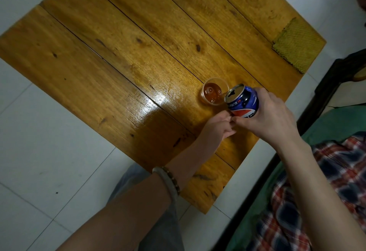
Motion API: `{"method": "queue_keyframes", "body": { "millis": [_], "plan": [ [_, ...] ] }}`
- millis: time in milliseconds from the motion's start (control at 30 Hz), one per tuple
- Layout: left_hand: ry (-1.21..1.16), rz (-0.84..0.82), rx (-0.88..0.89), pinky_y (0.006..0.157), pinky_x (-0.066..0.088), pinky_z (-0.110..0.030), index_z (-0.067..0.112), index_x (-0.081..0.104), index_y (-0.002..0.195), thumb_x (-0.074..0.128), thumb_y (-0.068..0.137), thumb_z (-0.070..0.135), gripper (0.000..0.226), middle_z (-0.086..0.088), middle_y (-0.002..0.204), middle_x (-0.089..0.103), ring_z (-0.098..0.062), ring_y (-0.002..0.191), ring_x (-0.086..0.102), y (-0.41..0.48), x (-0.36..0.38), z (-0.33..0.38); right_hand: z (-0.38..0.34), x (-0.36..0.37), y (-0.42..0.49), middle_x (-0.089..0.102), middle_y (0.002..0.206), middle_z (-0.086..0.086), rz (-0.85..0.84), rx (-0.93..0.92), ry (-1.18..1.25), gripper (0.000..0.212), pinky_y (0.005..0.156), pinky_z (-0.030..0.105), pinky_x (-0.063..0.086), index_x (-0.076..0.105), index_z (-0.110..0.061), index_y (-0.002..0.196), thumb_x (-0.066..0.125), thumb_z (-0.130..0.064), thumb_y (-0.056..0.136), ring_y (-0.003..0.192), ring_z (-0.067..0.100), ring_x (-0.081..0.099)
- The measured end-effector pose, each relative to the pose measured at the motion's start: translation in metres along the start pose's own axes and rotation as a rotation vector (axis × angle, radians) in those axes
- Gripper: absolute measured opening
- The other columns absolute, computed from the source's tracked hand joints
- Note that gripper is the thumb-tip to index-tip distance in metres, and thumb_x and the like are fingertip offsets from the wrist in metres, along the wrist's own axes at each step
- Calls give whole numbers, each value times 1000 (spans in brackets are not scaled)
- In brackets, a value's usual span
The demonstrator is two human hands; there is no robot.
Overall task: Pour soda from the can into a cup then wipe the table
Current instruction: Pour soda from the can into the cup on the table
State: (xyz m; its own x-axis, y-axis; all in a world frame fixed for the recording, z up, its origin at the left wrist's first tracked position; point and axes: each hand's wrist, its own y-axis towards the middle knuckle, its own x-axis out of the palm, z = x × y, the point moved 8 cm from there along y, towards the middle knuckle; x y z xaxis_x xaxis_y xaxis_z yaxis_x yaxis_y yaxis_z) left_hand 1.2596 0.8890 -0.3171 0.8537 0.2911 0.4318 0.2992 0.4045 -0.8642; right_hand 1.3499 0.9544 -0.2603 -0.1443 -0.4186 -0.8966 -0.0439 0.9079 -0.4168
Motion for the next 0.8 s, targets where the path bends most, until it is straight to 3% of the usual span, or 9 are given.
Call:
{"method": "queue_keyframes", "body": {
  "millis": [800],
  "plan": [
    [-46,-26,38,114,27,-46,-2,31,143,26,89,-23,58,-22,145,39,-32,136,37,-2,0,-1,4,0,0,56,105,8,27,-12,-17,74,77,50,50,42,-18,119,73,-53,61,96,28,54]
  ]
}}
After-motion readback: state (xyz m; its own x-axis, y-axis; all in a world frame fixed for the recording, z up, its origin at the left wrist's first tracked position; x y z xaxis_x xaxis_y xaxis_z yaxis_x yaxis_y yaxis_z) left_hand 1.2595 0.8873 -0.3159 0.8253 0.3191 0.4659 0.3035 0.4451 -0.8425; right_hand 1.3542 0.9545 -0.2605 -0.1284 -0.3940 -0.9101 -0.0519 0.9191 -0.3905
